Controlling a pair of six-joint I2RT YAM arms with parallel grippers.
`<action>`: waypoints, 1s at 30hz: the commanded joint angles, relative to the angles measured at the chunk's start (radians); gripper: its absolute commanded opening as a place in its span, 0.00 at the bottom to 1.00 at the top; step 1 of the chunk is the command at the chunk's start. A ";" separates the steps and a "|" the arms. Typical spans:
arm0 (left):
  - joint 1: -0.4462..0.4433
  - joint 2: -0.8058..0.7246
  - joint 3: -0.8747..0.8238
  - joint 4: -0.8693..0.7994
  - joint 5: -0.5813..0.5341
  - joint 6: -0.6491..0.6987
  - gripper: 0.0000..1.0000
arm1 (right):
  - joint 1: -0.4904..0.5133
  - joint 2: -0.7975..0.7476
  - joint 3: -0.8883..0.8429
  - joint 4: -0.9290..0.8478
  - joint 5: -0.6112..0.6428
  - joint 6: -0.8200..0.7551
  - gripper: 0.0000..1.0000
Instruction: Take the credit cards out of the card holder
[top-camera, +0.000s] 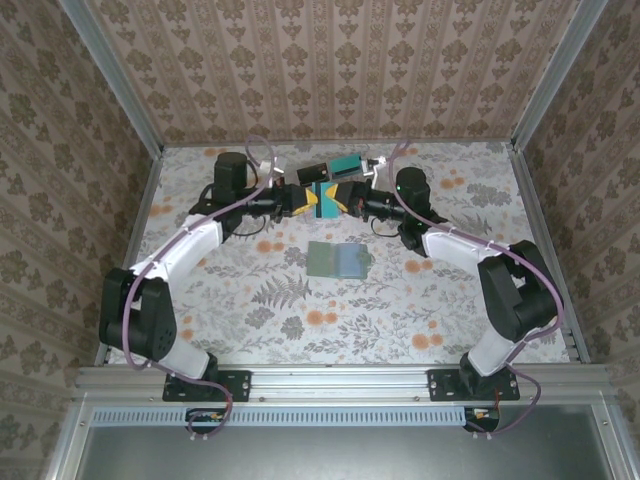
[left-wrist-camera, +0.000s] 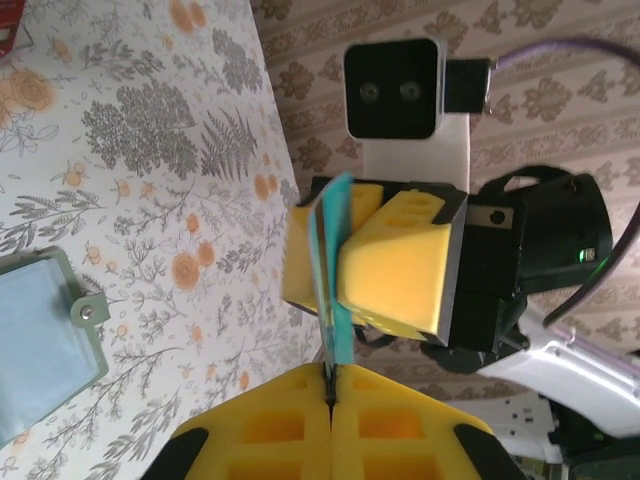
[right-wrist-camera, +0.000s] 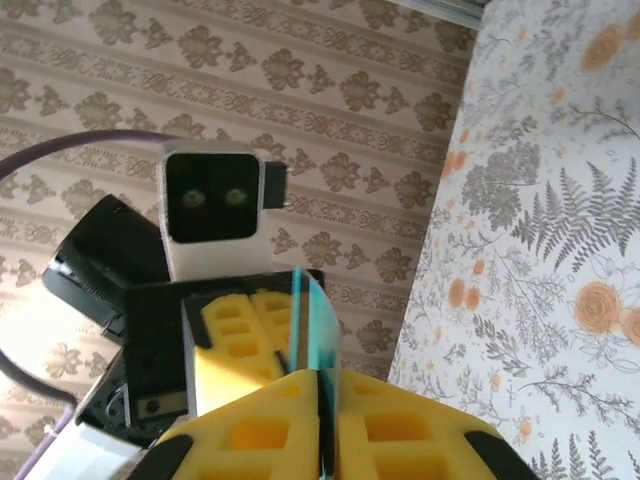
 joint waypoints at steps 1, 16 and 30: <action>-0.013 -0.057 -0.044 0.172 -0.071 -0.149 0.24 | -0.005 -0.054 -0.036 0.077 0.064 0.034 0.06; -0.128 -0.072 -0.084 0.346 -0.338 -0.294 0.44 | -0.011 -0.036 -0.091 0.315 0.276 0.229 0.06; -0.132 -0.055 -0.078 0.337 -0.346 -0.272 0.00 | -0.023 0.007 -0.115 0.311 0.284 0.252 0.30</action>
